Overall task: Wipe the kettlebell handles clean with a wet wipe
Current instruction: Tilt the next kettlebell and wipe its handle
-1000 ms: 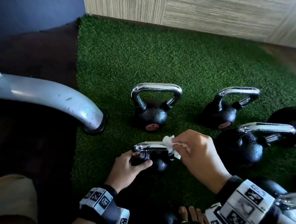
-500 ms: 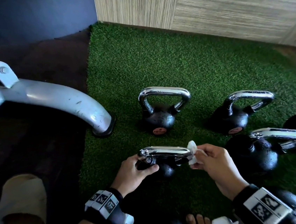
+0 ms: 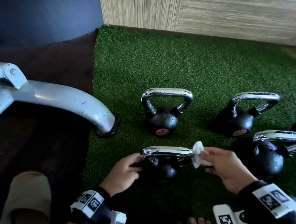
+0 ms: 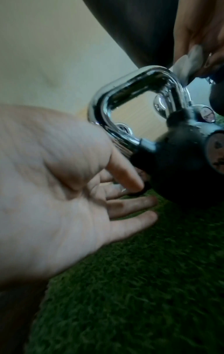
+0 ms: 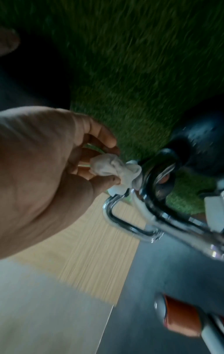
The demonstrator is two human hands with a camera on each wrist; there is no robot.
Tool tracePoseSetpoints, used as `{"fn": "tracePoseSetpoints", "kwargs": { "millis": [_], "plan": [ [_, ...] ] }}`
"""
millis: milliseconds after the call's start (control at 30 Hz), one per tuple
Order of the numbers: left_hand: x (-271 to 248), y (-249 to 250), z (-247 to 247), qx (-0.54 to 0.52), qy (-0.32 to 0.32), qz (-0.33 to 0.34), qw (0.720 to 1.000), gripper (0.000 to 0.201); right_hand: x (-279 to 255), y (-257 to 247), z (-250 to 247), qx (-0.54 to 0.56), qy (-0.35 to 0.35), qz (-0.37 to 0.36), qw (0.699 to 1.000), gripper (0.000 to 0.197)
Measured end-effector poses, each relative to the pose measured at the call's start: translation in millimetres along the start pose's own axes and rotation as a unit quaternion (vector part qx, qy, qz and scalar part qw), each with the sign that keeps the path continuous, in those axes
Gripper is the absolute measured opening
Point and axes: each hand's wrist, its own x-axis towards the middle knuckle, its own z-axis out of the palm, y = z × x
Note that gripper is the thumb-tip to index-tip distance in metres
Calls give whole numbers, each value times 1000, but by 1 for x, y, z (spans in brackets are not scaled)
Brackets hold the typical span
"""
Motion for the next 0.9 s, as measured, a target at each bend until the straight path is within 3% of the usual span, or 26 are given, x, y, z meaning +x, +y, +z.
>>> {"fn": "tracePoseSetpoints", "kwargs": {
  "millis": [100,167,233,333,433,600,733,833,900],
  "plan": [
    [-15,28,-21,28,154,65,986,56,-18,-28,-6,1,2,-65,998,10],
    [-27,53,-26,43,220,133,965,44,-31,-43,-1,39,-40,-96,994,12],
    [-38,83,-23,25,216,191,957,42,-42,-54,9,92,-106,-97,985,18],
    [-49,116,-10,15,138,248,959,61,-54,-64,26,132,-183,-80,971,26],
    [-48,125,2,49,101,284,952,68,-62,-66,37,149,-200,-92,964,34],
    [-40,113,14,16,144,306,941,47,-69,-61,49,131,-209,-109,963,30],
    [-38,112,19,-36,180,285,941,28,-73,-63,49,75,-235,-134,960,24],
    [-34,112,11,-16,213,267,940,15,-67,-59,43,3,-176,-197,964,12],
    [-32,111,3,56,225,261,937,10,-47,-46,34,-103,-63,-263,957,26]
  ]
}}
